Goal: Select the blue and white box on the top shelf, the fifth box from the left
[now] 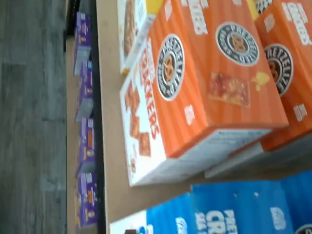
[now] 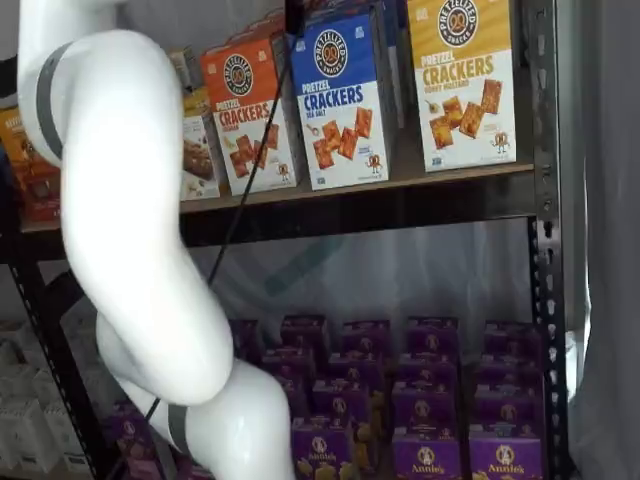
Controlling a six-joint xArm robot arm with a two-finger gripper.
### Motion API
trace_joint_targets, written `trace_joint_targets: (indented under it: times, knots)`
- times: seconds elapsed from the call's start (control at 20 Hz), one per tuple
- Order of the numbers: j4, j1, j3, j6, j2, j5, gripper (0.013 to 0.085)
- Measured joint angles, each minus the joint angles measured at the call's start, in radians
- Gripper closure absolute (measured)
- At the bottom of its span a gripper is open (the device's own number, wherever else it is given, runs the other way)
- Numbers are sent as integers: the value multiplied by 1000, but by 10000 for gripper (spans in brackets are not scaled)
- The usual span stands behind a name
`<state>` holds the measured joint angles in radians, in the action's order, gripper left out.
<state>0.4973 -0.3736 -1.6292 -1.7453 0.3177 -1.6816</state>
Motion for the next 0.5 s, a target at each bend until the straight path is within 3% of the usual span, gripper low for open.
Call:
trace_joint_targets:
  times: [0.5]
  knots:
    - [-53,27,2,-22,-60,47,130]
